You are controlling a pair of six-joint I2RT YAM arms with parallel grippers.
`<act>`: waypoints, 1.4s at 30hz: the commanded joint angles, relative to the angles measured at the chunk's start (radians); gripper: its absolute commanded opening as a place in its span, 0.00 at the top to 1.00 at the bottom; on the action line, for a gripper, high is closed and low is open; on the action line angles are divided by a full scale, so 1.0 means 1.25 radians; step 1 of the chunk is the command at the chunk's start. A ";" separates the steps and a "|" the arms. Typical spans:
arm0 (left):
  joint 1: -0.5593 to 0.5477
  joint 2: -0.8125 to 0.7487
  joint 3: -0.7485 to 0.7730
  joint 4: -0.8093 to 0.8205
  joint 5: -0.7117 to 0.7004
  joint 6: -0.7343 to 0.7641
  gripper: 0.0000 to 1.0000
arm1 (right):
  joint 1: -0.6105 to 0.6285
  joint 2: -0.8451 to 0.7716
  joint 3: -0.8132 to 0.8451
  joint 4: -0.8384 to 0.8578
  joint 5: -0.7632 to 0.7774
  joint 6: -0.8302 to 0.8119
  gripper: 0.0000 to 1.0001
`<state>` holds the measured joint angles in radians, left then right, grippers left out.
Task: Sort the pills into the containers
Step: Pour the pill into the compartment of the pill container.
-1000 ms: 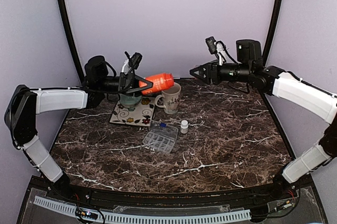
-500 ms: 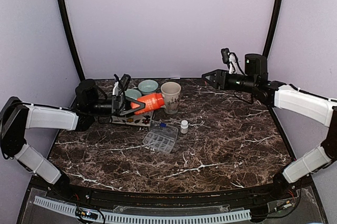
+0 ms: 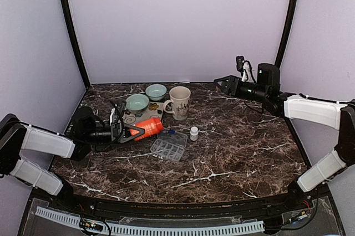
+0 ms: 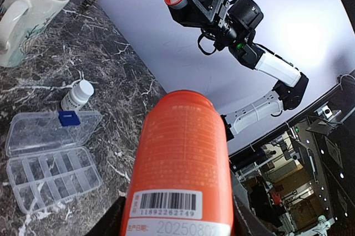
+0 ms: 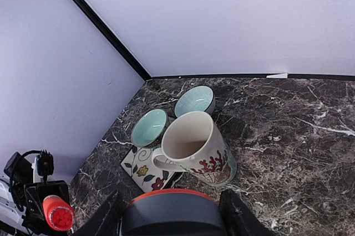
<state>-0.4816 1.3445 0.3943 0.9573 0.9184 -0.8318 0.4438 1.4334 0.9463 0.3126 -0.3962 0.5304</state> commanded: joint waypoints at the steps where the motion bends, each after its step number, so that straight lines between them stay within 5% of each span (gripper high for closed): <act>1: 0.001 -0.026 -0.074 0.129 -0.041 -0.017 0.90 | -0.005 0.019 -0.012 0.073 -0.005 0.021 0.56; 19: -0.004 0.110 -0.208 0.364 -0.113 -0.054 0.90 | -0.008 0.032 -0.022 0.076 -0.001 0.019 0.56; 42: -0.010 0.266 -0.243 0.461 -0.198 -0.037 0.91 | -0.010 0.048 -0.020 0.081 -0.014 0.025 0.56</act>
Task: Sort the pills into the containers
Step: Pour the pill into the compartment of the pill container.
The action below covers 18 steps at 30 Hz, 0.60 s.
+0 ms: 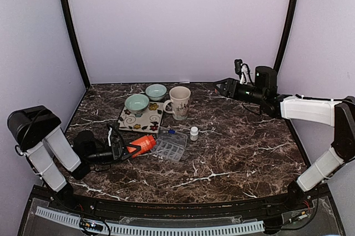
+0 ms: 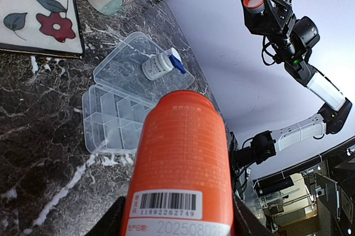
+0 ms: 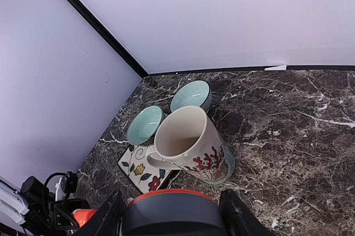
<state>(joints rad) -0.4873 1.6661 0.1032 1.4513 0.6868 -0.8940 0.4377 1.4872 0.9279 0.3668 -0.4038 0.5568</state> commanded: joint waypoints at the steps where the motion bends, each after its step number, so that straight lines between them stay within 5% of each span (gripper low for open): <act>1: -0.005 0.011 -0.010 0.066 -0.015 0.014 0.91 | -0.005 0.005 -0.004 0.038 -0.008 0.004 0.56; 18: -0.022 -0.065 0.018 -0.115 -0.050 0.080 0.92 | -0.008 0.006 -0.018 0.051 -0.007 0.010 0.56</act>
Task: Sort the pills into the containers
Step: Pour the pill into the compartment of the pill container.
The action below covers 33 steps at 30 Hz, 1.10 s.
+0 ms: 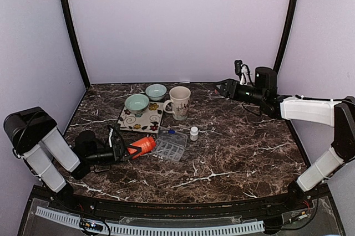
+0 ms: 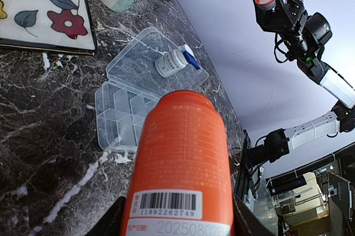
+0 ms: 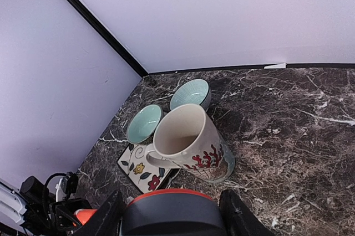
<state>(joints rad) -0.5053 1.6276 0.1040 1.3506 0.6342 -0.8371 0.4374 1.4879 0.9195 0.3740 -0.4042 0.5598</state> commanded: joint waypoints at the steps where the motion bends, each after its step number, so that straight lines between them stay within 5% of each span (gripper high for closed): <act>1: -0.008 -0.037 0.019 -0.041 -0.009 0.036 0.92 | -0.008 0.005 -0.012 0.047 -0.006 0.009 0.56; 33: -0.018 -0.094 0.060 -0.214 -0.050 0.094 0.92 | -0.011 0.007 -0.007 0.039 -0.012 0.007 0.56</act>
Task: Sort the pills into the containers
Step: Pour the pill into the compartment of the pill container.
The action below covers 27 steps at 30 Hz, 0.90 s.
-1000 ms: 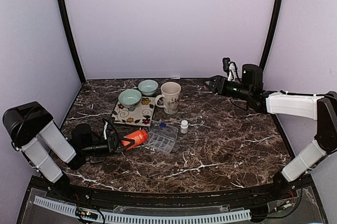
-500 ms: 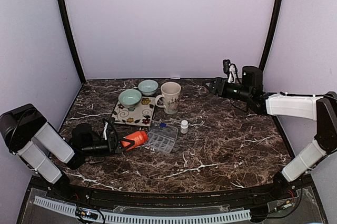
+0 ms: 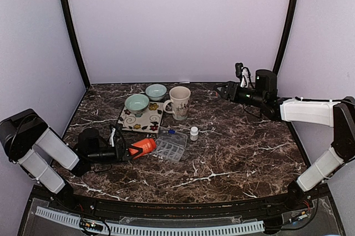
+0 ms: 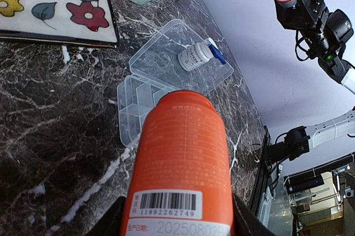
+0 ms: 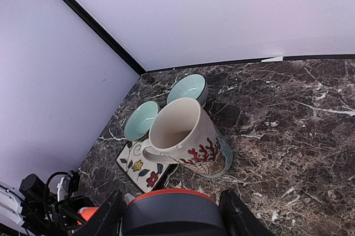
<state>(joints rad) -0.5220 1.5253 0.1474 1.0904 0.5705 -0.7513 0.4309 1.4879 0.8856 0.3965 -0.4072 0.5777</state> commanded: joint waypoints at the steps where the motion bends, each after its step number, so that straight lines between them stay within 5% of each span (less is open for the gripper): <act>1: -0.005 -0.010 0.027 -0.006 0.001 0.026 0.92 | -0.007 0.007 0.021 0.019 -0.011 -0.009 0.56; 27: -0.005 -0.016 0.039 -0.059 -0.020 0.047 0.93 | -0.012 0.026 0.017 0.034 -0.017 -0.001 0.56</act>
<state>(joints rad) -0.5220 1.5364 0.1772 1.0149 0.5545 -0.7143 0.4225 1.5131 0.8864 0.3965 -0.4152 0.5777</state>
